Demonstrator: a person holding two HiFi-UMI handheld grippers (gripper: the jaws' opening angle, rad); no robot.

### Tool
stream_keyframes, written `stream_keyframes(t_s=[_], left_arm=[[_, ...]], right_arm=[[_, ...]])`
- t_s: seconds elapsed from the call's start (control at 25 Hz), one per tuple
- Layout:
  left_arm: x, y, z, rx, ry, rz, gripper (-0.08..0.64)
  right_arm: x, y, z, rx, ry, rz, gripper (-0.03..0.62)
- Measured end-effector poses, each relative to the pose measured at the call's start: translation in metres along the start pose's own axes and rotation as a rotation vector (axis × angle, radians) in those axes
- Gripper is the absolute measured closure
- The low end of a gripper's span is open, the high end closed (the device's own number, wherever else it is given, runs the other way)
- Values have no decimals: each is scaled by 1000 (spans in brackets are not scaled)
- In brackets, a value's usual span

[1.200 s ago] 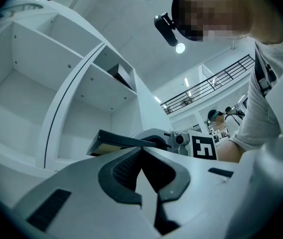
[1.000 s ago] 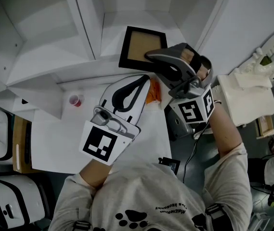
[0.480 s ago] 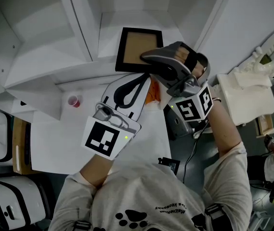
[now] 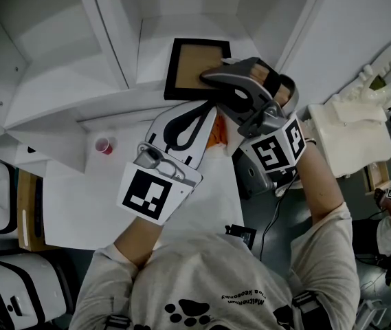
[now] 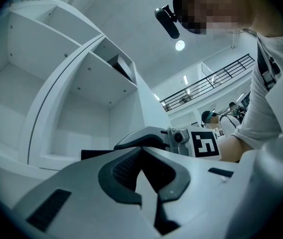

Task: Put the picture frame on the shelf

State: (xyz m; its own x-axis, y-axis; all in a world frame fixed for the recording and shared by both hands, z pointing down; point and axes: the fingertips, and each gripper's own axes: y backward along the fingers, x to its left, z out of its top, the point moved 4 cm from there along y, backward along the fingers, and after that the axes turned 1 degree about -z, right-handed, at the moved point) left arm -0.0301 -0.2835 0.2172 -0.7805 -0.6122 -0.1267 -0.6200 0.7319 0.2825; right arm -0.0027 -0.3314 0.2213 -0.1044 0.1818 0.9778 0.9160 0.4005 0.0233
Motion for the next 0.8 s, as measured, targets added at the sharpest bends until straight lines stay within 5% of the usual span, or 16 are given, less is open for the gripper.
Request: stream_keyframes(t_s=[0.2,0.8], left_arm=[[-1,-3,-2,1,1,-2,540],[4,-10,-9,40,-45,-14,540]], right_arm=[[-1,3,2,-6,-76,57,443],[-2,22,6,86,-66,-13,414]])
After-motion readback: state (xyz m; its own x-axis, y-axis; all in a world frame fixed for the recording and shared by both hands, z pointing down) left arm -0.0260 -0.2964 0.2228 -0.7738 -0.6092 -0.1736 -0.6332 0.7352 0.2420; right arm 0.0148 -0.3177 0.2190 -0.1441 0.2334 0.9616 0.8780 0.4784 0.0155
